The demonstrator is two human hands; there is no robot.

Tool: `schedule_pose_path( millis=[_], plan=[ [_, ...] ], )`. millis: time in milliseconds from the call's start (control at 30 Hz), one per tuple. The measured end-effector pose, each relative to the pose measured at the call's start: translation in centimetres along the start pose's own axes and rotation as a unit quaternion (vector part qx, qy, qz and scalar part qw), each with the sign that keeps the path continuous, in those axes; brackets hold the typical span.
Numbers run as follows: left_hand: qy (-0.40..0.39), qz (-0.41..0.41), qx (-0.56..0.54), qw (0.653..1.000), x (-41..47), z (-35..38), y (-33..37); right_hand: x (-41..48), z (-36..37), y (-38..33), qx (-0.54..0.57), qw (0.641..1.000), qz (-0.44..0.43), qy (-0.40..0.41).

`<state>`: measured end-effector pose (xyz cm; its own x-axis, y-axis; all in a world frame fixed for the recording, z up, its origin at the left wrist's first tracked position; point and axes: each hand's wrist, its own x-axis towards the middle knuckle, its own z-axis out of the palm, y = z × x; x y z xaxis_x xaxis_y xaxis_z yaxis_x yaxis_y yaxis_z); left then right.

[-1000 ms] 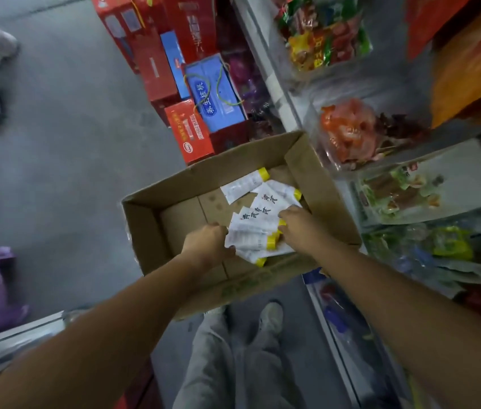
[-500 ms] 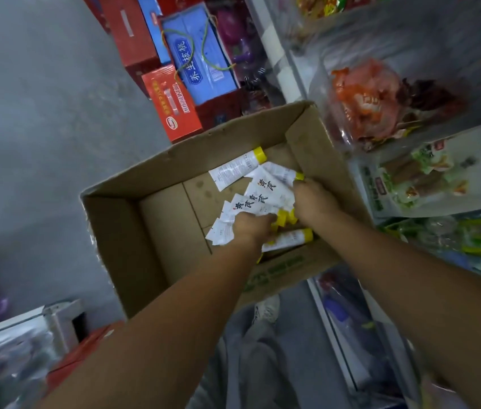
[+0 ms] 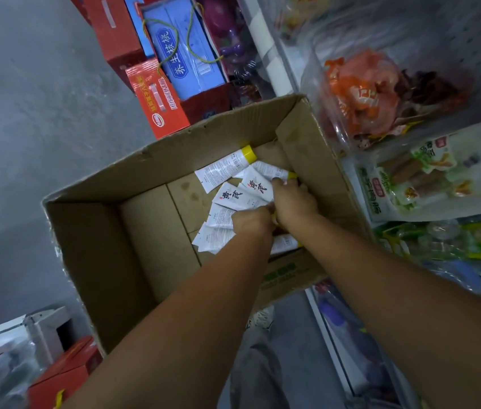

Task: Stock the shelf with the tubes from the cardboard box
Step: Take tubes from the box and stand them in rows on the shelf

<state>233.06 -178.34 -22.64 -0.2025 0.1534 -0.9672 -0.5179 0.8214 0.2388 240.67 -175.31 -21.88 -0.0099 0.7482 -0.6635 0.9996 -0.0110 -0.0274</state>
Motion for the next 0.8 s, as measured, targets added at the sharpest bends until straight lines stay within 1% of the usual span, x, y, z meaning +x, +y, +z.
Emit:
schedule_pose_path(
  millis=[200,300,367,433,567,667,733,800],
  plan=[
    [0.005,-0.009,-0.002,1.000,0.9,-1.0,0.7,0.3,0.0,-0.4,0.007,1.000,0.013,0.002],
    [-0.022,-0.020,0.023,0.999,0.6,-1.4,1.3,0.3,-0.1,-0.6,0.012,1.000,0.026,-0.002],
    [-0.044,-0.033,0.069,0.996,0.1,-1.7,1.6,0.3,0.0,-0.7,0.032,0.999,0.037,0.006],
    [-0.064,-0.033,0.088,0.993,-0.6,-2.5,1.6,0.0,0.1,-0.6,0.067,0.997,0.034,0.000],
    [-0.085,0.013,0.129,0.988,-2.0,-5.0,1.7,-2.3,-0.8,-0.4,0.149,0.989,0.019,0.011],
    [-0.082,0.031,0.157,0.984,-4.7,-7.5,2.5,-5.4,-2.5,-0.2,0.234,0.972,0.026,-0.007],
    [-0.081,0.085,0.197,0.973,-6.8,-9.0,3.1,-7.4,-4.1,0.2,0.292,0.956,0.024,-0.004],
    [-0.082,0.145,0.249,0.954,-9.1,-10.0,3.9,-9.4,-6.4,0.6,0.338,0.941,0.021,0.005]
  ],
)
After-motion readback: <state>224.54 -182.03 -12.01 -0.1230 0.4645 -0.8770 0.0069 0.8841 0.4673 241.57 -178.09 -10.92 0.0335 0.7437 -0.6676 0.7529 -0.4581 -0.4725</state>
